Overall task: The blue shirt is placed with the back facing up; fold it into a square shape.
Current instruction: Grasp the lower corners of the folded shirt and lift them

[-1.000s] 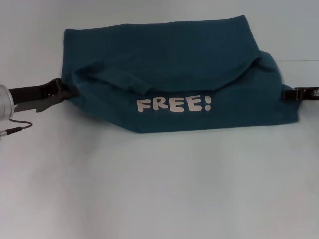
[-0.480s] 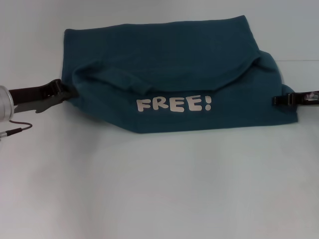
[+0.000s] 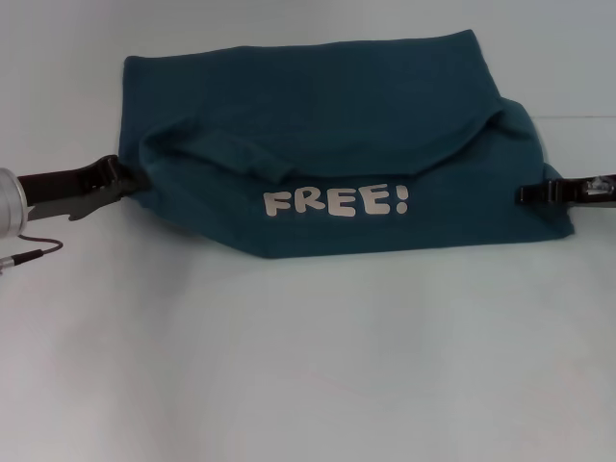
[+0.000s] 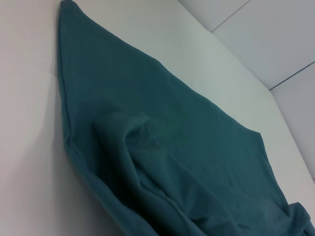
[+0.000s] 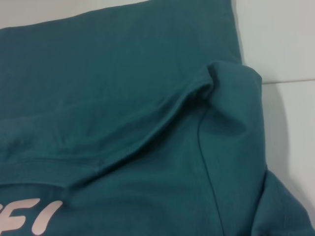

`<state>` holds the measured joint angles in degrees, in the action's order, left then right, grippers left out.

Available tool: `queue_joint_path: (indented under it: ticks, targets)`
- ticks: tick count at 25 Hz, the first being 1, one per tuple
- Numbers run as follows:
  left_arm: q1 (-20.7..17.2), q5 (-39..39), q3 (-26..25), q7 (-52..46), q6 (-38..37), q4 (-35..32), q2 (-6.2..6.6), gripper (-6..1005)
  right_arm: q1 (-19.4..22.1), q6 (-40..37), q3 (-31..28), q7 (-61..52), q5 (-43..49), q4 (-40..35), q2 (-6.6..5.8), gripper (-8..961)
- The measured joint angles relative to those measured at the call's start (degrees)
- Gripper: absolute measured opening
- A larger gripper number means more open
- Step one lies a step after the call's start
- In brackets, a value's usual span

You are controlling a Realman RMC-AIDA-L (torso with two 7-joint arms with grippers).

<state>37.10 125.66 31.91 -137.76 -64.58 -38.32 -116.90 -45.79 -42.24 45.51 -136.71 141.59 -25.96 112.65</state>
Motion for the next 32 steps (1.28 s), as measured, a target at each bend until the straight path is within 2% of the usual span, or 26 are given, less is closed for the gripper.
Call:
queue_joint_path:
  ticks: [5,16,21,26,32]
  targets:
    - [-0.01,-0.04,0.0,0.03,-0.01,0.0,0.0,-1,0.23,0.59,-0.11,-0.52,0.13,0.14,0.01,639]
    - [0.22,-0.18,0.0,0.14,-0.02,-0.09,0.0,-1,0.58,0.87,-0.16,-1.54,0.36,-0.12,-0.13,436]
    - [0.25,-0.18,0.0,0.23,0.03,-0.09,0.0,-1,0.67,1.3,-0.26,-2.03,0.35,0.08,-0.5,192]
    - [0.25,-0.18,0.0,0.3,0.07,-0.09,0.0,-1,1.53,-0.1,-1.16,-1.05,-2.51,-0.45,-0.74,24]
    - [-0.32,-0.34,-0.06,0.32,-0.64,-0.39,0.0,-1,4.21,-9.63,-3.43,2.98,-11.25,-2.67,-2.15,26]
